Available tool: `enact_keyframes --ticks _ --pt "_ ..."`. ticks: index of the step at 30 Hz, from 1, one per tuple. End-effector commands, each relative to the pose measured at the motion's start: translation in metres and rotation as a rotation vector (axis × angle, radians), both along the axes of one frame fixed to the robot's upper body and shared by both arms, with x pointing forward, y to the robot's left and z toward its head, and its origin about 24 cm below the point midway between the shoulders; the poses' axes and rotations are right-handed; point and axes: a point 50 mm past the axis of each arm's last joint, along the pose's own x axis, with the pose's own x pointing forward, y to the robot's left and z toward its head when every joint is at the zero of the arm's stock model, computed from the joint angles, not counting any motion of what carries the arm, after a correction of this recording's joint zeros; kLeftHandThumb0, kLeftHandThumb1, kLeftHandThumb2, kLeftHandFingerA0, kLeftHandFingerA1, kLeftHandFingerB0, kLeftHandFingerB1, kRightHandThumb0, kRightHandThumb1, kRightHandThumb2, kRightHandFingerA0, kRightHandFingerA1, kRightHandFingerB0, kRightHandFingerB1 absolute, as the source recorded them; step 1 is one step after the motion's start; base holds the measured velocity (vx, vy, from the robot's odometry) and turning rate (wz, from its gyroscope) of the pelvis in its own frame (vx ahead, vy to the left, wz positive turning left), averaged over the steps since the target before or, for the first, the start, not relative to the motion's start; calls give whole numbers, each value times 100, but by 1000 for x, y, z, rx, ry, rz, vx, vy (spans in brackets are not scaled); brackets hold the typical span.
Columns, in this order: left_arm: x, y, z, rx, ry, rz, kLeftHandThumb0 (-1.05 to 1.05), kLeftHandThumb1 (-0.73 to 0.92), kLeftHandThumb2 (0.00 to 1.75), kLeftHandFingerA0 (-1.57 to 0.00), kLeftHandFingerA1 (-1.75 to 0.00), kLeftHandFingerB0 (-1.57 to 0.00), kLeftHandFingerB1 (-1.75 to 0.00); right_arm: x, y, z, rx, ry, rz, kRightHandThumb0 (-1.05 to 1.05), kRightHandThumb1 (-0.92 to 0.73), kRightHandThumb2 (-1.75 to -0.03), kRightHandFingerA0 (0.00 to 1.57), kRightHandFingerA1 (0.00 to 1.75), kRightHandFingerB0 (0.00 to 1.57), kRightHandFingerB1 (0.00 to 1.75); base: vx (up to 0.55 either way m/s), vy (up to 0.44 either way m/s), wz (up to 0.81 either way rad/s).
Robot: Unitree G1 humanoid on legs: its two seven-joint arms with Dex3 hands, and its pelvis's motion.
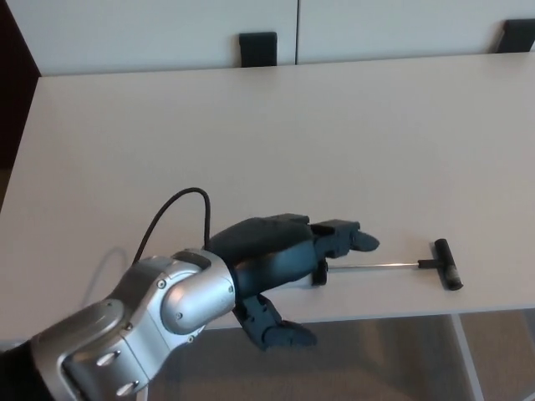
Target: The robot walks towards a desk on which an air pump is kept in the middle. It lifts it up and holds it with its left hand and uses its right hand to compress it by pushing its handle inwards.
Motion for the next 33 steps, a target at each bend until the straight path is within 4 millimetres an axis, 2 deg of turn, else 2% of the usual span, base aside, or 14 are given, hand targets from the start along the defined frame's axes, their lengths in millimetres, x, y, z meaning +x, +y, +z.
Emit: enact_keyframes --ticks 1,14,33 --pt "24 16 -25 516 -338 36 -55 43 69 -22 -40 -10 -35 6 -5 12 -38 -38 27 -37 -63 -60 87 61 74 49 0 0 0" --pt "23 16 -29 541 -512 44 -57 43 71 -26 -42 -14 -36 9 -5 14 -59 -32 55 -40 -63 -60 88 59 74 49 0 0 0" --pt "28 20 -27 562 -598 59 -56 44 71 -29 -42 -16 -36 13 -7 16 -90 -42 98 -40 -65 -60 86 57 72 48 0 0 0"
